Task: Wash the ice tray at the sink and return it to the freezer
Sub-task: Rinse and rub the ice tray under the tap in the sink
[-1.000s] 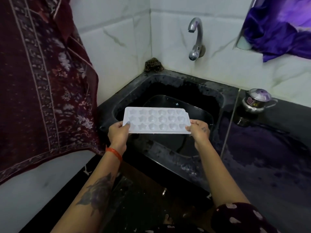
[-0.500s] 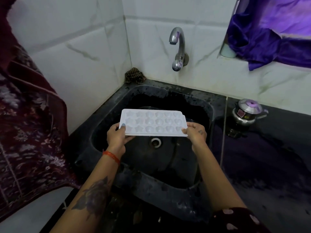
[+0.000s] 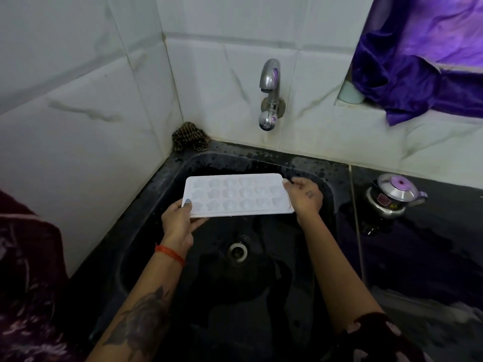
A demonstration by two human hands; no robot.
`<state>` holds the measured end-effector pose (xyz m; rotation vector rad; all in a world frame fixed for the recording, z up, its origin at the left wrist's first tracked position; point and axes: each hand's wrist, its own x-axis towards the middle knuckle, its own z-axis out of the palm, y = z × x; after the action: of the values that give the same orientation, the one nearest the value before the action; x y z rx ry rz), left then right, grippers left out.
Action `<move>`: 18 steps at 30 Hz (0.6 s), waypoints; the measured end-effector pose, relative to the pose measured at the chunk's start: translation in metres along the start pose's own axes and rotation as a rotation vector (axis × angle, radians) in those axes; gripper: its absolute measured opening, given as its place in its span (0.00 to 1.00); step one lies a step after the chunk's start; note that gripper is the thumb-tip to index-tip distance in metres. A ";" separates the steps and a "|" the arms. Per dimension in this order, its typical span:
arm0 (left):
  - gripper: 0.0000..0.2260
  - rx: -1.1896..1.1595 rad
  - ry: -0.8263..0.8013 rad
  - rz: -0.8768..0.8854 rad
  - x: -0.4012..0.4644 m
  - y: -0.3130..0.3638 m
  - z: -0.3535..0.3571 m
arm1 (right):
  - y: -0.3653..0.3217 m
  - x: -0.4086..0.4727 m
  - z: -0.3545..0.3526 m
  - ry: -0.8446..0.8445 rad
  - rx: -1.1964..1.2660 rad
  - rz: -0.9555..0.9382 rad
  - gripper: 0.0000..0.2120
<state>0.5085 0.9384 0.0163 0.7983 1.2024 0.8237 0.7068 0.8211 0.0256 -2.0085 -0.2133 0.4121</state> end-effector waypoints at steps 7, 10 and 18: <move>0.11 -0.003 -0.038 -0.018 0.025 0.005 0.009 | -0.079 0.054 0.036 -0.067 -0.066 -0.137 0.28; 0.11 0.005 -0.042 -0.025 0.033 0.005 0.013 | -0.110 0.076 0.051 -0.127 -0.029 -0.123 0.29; 0.12 0.015 -0.038 -0.006 0.045 0.005 0.017 | -0.111 0.092 0.072 -0.041 -0.132 -0.289 0.30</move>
<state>0.5314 0.9791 0.0032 0.8189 1.1785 0.7924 0.7678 0.9607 0.0768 -2.0594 -0.5615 0.2608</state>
